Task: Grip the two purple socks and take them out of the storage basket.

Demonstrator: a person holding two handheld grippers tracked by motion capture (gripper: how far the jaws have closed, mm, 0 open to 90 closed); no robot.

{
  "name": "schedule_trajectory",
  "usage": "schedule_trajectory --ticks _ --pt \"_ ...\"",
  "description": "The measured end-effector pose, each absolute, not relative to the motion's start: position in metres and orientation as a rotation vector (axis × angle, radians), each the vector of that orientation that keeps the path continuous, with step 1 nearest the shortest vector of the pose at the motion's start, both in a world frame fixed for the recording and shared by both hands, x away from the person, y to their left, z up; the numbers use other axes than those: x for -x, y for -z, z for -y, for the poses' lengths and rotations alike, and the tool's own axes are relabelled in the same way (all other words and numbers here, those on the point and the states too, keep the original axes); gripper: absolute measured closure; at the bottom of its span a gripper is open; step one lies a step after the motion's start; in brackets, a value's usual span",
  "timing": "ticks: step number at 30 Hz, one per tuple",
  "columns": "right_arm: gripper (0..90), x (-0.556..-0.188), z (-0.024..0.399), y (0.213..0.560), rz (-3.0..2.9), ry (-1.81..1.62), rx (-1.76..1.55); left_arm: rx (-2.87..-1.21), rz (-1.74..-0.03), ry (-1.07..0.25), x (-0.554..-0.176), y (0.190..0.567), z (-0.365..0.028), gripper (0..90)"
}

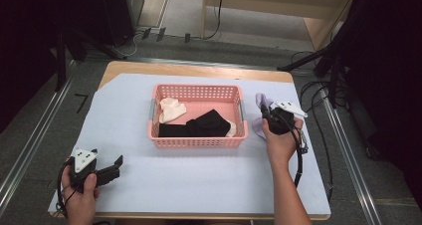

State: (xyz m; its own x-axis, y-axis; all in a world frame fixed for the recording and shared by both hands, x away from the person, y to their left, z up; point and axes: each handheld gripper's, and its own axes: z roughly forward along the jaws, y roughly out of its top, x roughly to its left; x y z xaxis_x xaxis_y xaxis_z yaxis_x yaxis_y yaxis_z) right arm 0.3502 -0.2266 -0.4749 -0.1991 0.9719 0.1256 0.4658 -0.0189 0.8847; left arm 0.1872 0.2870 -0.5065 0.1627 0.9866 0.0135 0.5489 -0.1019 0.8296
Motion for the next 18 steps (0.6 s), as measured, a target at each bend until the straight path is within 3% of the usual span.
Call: schedule_trajectory --ticks 4,12,18 --pt "80.3 -0.349 0.232 0.492 -1.721 -1.123 -1.537 -1.748 -1.471 -0.794 -0.187 0.506 -0.287 14.2" --pt "48.2 -0.346 0.24 0.499 -1.718 -1.128 -1.621 -1.745 -1.473 -0.792 -0.187 0.506 -0.287 14.2" --pt "36.5 -0.333 0.25 0.49 -1.699 -1.155 -1.595 -1.747 -1.471 -0.793 -0.186 0.506 -0.287 14.2"
